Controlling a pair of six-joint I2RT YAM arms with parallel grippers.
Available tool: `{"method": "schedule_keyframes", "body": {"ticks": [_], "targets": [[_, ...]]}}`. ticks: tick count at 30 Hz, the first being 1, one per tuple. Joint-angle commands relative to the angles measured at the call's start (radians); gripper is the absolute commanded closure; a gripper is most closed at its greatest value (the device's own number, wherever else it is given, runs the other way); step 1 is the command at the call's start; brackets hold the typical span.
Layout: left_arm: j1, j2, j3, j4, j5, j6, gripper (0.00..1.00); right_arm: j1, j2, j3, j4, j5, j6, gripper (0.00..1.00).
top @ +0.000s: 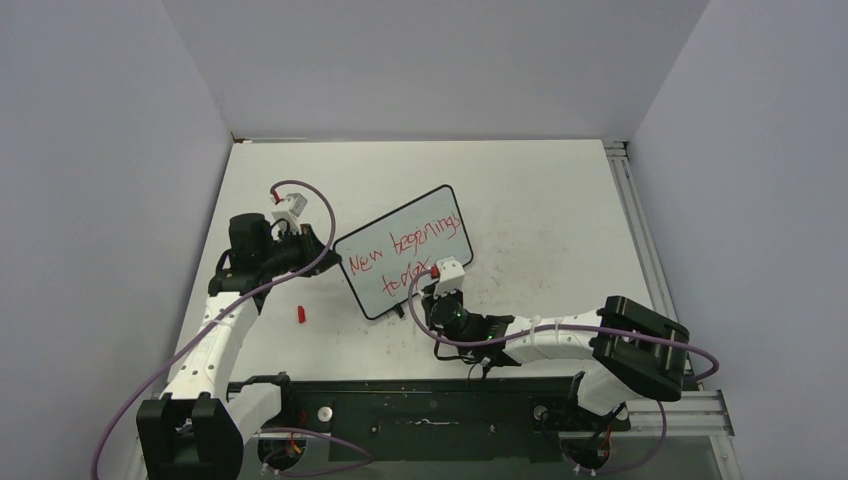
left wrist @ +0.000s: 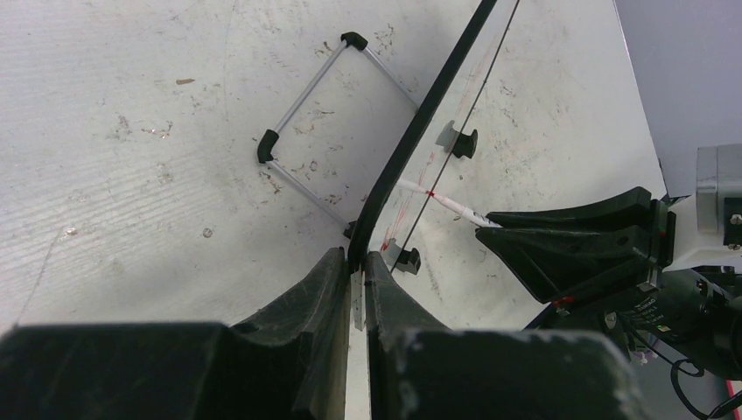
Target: Write a sentence on the whiteboard
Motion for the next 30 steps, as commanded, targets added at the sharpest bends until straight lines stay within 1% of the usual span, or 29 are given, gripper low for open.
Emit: {"method": "schedule_keyframes", "body": {"ticks": [1,5,9,18,30], "targets": [[-0.005,-0.027,0.007,0.023,0.025,0.001,1.0,0.011,-0.052,0.003,-0.009,0.025,0.019,0.95],[-0.005,-0.027,0.007,0.025,0.025,0.0,1.0,0.008,-0.118,0.01,-0.048,0.053,0.016,0.95],[-0.005,-0.027,0.007,0.025,0.026,0.0,1.0,-0.017,-0.137,0.022,-0.09,0.074,0.005,0.95],[-0.006,-0.025,0.007,0.025,0.024,0.0,1.0,-0.112,-0.129,0.009,-0.036,0.021,-0.023,0.95],[-0.005,-0.02,0.007,0.025,0.024,0.001,1.0,-0.14,-0.089,0.021,-0.005,-0.008,-0.038,0.95]]}}
